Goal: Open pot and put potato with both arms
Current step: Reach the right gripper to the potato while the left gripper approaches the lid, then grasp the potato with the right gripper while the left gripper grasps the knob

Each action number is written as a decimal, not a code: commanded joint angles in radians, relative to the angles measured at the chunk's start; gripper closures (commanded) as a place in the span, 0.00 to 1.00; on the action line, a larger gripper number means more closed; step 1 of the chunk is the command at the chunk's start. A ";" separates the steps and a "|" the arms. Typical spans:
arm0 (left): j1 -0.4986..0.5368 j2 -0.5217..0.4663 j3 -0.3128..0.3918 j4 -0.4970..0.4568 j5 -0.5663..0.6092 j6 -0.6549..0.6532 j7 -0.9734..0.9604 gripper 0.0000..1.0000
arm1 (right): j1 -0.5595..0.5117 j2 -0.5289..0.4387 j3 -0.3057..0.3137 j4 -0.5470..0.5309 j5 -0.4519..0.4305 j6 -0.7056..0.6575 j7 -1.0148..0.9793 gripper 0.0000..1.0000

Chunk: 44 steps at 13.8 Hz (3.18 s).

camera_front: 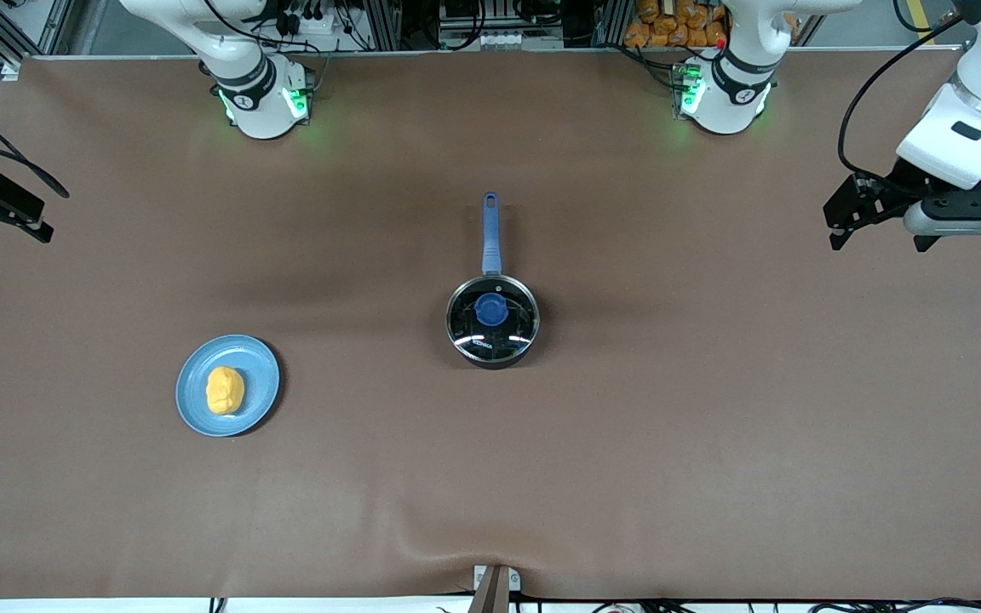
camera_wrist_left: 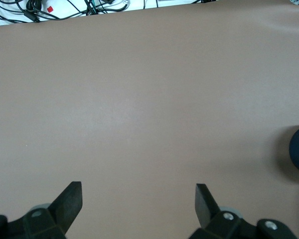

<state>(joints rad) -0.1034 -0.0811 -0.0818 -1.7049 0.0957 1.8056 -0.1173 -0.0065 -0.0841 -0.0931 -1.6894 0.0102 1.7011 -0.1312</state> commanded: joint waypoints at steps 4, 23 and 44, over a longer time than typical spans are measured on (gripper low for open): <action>0.011 -0.020 -0.010 -0.002 -0.057 -0.096 0.004 0.00 | 0.003 -0.052 0.023 -0.023 -0.041 -0.021 0.035 0.00; -0.090 0.029 -0.009 0.014 -0.111 -0.089 0.001 0.00 | 0.075 0.621 0.032 -0.023 0.048 0.619 0.053 0.00; -0.688 0.687 0.149 0.335 -0.111 0.310 -0.642 0.00 | 0.052 0.755 0.033 -0.043 0.197 0.709 0.051 0.81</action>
<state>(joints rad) -0.7628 0.5644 0.0485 -1.4087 -0.0028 2.0994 -0.7363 0.0480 0.6730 -0.0677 -1.7399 0.1812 2.4175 -0.0796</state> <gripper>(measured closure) 0.000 0.467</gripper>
